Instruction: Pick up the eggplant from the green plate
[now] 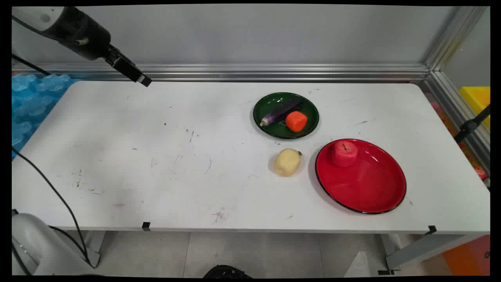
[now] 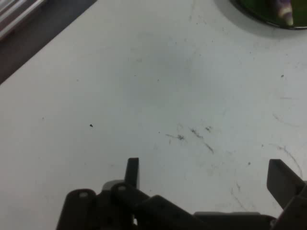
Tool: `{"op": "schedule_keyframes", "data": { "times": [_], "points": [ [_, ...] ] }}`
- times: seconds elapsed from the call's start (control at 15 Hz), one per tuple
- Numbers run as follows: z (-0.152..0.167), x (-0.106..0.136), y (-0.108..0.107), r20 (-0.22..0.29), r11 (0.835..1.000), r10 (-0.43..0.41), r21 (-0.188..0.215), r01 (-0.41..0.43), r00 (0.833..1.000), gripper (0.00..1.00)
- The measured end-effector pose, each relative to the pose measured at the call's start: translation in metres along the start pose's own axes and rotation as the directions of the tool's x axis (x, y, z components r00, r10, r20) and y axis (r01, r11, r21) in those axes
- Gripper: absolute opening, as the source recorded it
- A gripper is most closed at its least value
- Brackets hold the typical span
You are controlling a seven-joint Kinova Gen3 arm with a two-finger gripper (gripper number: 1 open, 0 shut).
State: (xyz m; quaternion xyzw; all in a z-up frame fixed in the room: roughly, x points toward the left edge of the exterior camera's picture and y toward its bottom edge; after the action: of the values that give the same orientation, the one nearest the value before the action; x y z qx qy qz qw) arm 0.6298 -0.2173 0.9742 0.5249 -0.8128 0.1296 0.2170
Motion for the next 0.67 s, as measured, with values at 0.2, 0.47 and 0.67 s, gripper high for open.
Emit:
{"op": "schedule_keyframes", "data": {
  "times": [0.2, 0.47, 0.67],
  "points": [
    [0.005, 0.008, 0.007, -0.012, 1.0, 0.009, -0.015, -0.009, 1.0, 1.0],
    [0.024, 0.038, 0.027, -0.034, 0.994, 0.096, -0.048, -0.097, 0.995, 1.0],
    [0.048, 0.067, 0.045, -0.043, 0.984, 0.163, -0.06, -0.165, 0.986, 1.0]
  ]
}}
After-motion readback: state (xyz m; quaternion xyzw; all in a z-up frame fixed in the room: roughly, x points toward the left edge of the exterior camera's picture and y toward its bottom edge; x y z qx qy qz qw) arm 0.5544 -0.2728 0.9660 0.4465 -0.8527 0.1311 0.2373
